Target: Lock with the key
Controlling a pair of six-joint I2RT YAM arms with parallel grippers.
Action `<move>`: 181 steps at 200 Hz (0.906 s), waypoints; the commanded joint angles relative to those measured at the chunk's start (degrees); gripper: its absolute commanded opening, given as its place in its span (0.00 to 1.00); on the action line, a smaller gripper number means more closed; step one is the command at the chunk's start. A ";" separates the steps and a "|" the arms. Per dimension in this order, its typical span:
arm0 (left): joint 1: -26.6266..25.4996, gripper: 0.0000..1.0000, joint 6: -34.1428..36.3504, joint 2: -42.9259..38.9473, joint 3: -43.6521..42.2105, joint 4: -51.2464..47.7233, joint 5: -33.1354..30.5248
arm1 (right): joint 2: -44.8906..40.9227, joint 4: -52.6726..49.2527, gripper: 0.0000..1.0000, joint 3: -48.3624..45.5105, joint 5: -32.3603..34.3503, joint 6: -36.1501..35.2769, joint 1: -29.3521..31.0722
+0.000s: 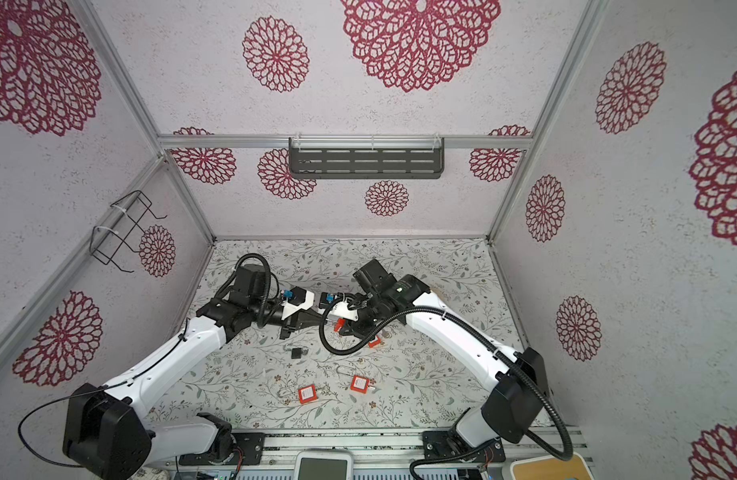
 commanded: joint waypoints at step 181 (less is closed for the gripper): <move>-2.41 0.00 -10.17 2.96 -4.67 16.54 2.16 | 1.19 8.64 0.16 4.02 1.24 -0.97 -1.29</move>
